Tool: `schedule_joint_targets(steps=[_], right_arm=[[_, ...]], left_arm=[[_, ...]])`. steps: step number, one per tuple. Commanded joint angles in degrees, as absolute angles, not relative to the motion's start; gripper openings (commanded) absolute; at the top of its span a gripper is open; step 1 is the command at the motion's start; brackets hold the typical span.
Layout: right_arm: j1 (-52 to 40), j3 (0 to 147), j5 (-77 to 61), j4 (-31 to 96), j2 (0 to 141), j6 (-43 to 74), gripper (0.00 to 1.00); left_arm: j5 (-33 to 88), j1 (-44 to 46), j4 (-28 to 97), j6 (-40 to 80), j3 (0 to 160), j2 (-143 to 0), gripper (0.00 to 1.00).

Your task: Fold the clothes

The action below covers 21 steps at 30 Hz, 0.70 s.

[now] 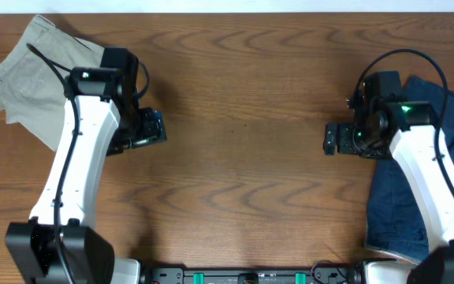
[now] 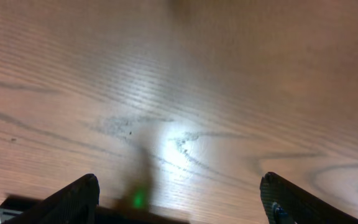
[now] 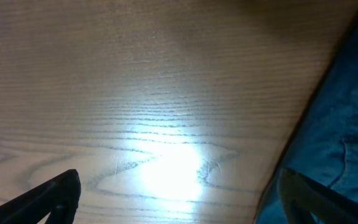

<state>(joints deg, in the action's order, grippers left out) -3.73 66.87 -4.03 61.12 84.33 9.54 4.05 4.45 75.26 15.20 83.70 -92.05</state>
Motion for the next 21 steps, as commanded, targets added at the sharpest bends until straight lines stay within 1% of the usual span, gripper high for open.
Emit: schedule_joint_targets(steps=[1,5,12,13,14,18,21], right_arm=[[-3.44,64.05,-3.44,60.51,78.3,8.49,0.99],[-3.44,57.52,-4.08,56.21,68.27,8.49,0.99],[-3.44,44.42,-3.86,47.33,45.95,8.49,0.99],[-3.44,43.27,-3.88,47.31,43.42,8.49,0.99],[-3.44,42.13,-3.88,47.37,40.75,8.51,0.99],[-3.44,40.36,-5.56,49.98,33.58,10.74,0.99],[-3.42,40.36,-5.85,51.68,31.29,10.85,0.99]], left_arm=[[2.92,5.56,74.72,15.11,79.4,-85.93,0.84],[2.96,6.26,69.76,15.14,71.55,-75.9,0.84],[2.98,7.16,59.96,17.08,57.08,-53.36,0.84],[2.98,7.16,59.44,17.08,55.92,-50.92,0.86],[2.98,7.16,59.2,17.08,54.92,-48.71,0.98],[2.98,7.16,59.2,17.06,53.3,-42.17,0.98],[2.98,7.16,58.98,17.08,53.3,-40.18,0.98]])
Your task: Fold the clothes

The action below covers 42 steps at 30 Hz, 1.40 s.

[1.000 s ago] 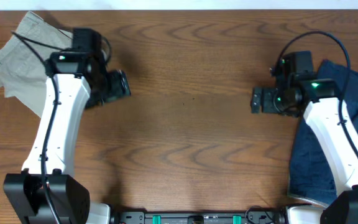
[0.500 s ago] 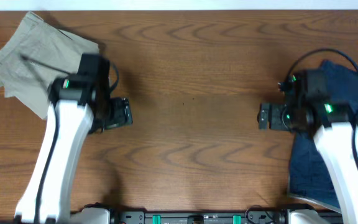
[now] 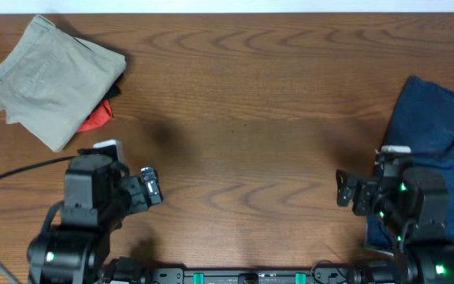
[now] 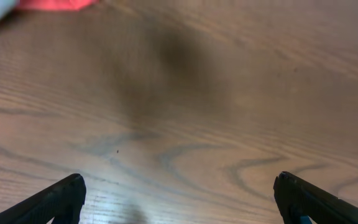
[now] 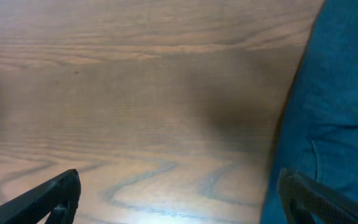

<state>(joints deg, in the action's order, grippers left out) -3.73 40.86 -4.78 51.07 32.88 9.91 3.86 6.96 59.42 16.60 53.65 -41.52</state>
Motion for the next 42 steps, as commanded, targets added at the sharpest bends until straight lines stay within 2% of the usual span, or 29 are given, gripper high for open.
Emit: schedule_joint_targets(steps=[1,22,26,33,42], right_arm=[[-3.42,40.36,-5.85,52.27,30.94,10.85,0.99],[-3.42,40.34,-5.85,53.78,31.03,10.85,0.99],[-2.76,40.21,-2.52,53.49,29.02,7.94,0.99],[-2.26,31.7,-1.72,39.66,17.28,-1.89,0.99],[-2.26,15.53,-1.96,20.86,2.96,-3.49,0.99]], left_arm=[[2.98,7.16,59.11,17.06,53.3,-39.79,0.98],[2.98,7.16,59.44,17.04,53.3,-40.03,0.98],[2.98,7.16,59.46,17.06,53.3,-40.03,0.98],[2.98,7.16,59.46,17.06,53.3,-40.03,0.98],[2.98,7.16,59.46,17.06,53.3,-40.03,0.98]])
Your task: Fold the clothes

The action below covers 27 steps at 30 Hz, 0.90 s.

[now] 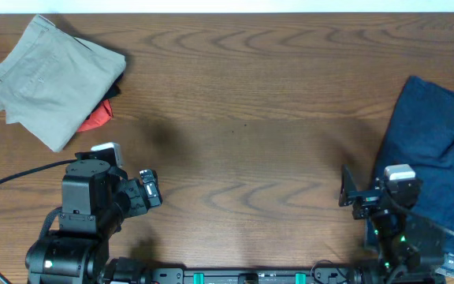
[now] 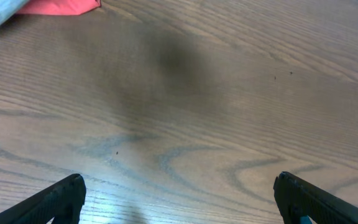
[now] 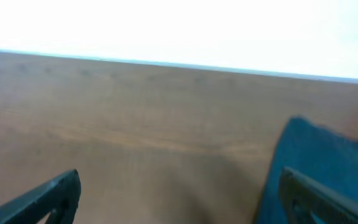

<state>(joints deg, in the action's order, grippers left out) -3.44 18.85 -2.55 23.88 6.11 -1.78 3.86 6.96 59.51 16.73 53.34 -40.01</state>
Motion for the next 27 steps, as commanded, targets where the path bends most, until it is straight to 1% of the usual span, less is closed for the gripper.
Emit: schedule_joint_targets(steps=[1,7,10,16,18,21,27], right_arm=[[-2.26,13.63,-1.96,18.0,1.69,-3.49,0.99],[-2.22,3.95,-1.98,-1.02,0.27,-3.53,0.99],[-2.22,0.12,-1.93,-6.68,0.27,-4.03,0.99],[-2.2,0.3,-5.5,-2.26,0.27,-11.18,0.99],[-2.22,0.3,-6.09,4.38,0.27,-11.09,0.99],[-2.31,0.32,-5.87,3.88,0.27,-6.31,0.99],[-2.31,0.32,-5.85,3.73,0.3,-6.26,0.99]], left_arm=[[2.98,7.16,59.46,17.06,53.3,-40.03,0.98],[2.98,7.16,59.46,17.06,53.3,-40.03,0.98],[2.98,7.16,59.46,17.06,53.3,-40.03,0.98],[2.98,7.16,59.46,17.06,53.3,-40.03,0.98],[2.98,7.16,59.44,17.06,53.3,-40.03,0.98],[2.98,7.16,59.46,17.04,53.3,-40.03,0.98],[2.98,7.16,59.46,17.06,53.3,-40.03,0.98]])
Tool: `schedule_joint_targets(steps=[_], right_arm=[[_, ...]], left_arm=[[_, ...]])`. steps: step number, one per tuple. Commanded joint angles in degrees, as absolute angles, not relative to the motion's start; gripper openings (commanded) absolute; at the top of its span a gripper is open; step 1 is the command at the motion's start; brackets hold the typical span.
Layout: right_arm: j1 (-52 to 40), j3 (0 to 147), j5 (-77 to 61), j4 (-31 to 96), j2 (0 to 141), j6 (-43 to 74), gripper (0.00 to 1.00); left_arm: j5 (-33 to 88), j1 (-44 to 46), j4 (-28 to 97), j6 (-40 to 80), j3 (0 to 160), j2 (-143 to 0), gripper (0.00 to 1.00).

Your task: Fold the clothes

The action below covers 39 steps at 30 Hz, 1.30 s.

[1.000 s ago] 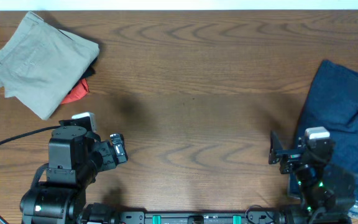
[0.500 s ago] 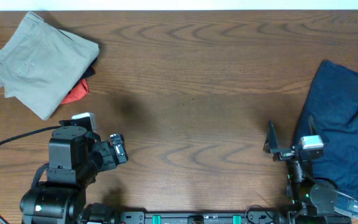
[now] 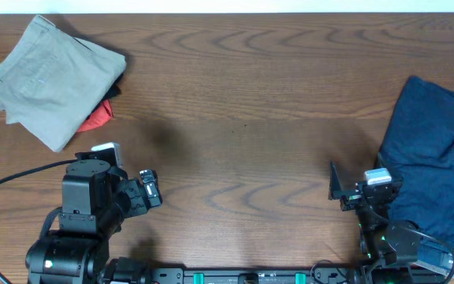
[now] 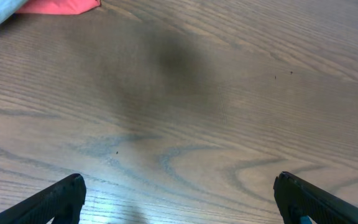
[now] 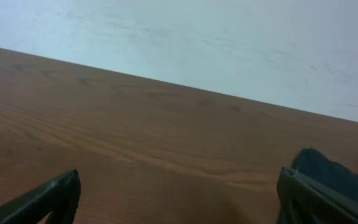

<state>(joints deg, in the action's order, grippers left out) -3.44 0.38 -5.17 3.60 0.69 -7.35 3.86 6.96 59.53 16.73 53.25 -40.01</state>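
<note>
A folded khaki garment (image 3: 50, 75) lies at the far left of the table on top of a red cloth (image 3: 97, 118), whose edge also shows in the left wrist view (image 4: 58, 5). An unfolded dark blue garment (image 3: 436, 170) is spread at the right edge; a corner of it shows in the right wrist view (image 5: 334, 171). My left gripper (image 3: 150, 189) is pulled back near the front left, open over bare wood (image 4: 179, 199). My right gripper (image 3: 337, 185) sits near the front right, open and empty, just left of the blue garment (image 5: 179, 199).
The wooden table (image 3: 243, 95) stretches between the two piles. A pale wall (image 5: 197, 43) rises beyond the table's far edge in the right wrist view. Both arm bases stand at the front edge.
My right arm has shifted slightly left and its wrist has tilted up a little more, so the wall fills more of its view. The left arm is unchanged.
Both arms were stretched out, the left by the khaki pile, the right over the blue garment, both open. They were then drawn back to the front edge. After that the right wrist tipped up toward the wall; the clothes have not moved.
</note>
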Motion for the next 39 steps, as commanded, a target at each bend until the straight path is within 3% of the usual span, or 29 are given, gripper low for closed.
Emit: schedule_joint_targets(steps=[1,27,33,39], right_arm=[[-2.31,0.32,-5.85,3.73,0.3,-6.26,0.99],[-2.31,0.32,-5.85,3.73,0.32,-6.26,0.99],[-2.31,0.32,-5.85,3.73,0.32,-6.26,0.99],[-2.31,0.32,-5.85,3.73,0.32,-6.26,0.99]], left_arm=[[2.98,7.16,59.46,17.06,53.3,-40.03,0.98],[2.98,7.16,59.42,17.06,53.3,-39.97,0.98],[-0.78,7.31,60.64,13.78,51.75,-35.46,0.98],[-5.78,7.31,50.37,13.5,39.64,-23.7,0.98]])
